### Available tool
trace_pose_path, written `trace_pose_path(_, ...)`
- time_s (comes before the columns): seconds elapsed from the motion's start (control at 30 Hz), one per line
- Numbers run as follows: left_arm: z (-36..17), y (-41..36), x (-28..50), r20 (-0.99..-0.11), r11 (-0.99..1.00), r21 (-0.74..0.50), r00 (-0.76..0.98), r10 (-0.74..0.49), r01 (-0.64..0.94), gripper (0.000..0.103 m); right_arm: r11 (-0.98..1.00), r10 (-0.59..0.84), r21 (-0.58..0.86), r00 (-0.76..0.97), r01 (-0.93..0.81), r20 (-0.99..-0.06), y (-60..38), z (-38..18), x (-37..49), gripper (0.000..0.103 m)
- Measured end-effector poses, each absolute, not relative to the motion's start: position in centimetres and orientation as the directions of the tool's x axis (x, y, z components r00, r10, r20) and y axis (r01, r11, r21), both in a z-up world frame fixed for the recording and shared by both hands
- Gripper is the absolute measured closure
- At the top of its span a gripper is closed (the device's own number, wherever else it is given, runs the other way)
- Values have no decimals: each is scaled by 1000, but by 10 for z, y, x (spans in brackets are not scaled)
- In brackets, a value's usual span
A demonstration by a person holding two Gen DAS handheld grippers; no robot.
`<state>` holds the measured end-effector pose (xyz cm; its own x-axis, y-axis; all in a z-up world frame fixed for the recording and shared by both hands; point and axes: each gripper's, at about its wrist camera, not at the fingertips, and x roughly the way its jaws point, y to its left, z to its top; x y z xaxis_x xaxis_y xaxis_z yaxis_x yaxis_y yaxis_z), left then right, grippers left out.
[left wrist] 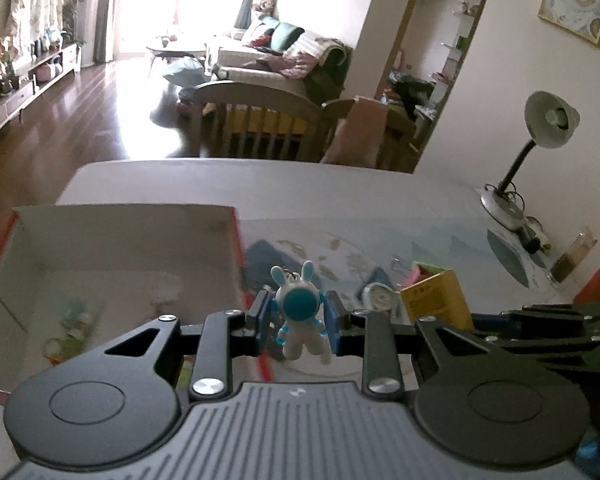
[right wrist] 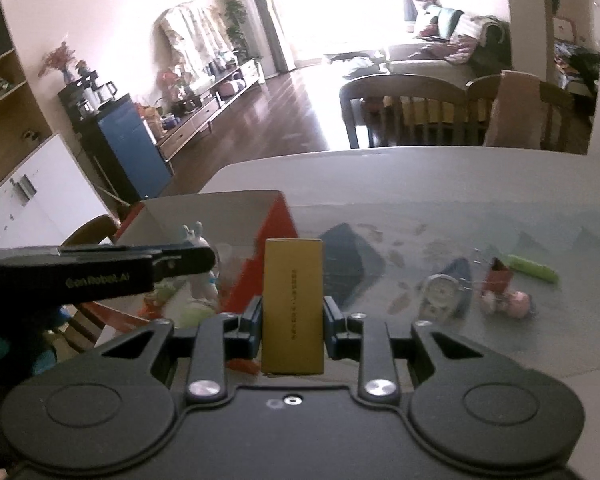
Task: Organize rigid objects
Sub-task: 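Carry the rabbit keychain and yellow package toward the shoebox with both tools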
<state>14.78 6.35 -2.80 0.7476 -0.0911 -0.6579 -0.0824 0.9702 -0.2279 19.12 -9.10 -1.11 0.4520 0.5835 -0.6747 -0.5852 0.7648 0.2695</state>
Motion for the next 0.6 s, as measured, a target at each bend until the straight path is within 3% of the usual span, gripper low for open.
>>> trace_pose_path(0.6, -47, 191, 123, -703, 947, -206, 711, 33, -248, 75, 711, 589, 209, 406, -671, -699, 24, -21, 188, 75)
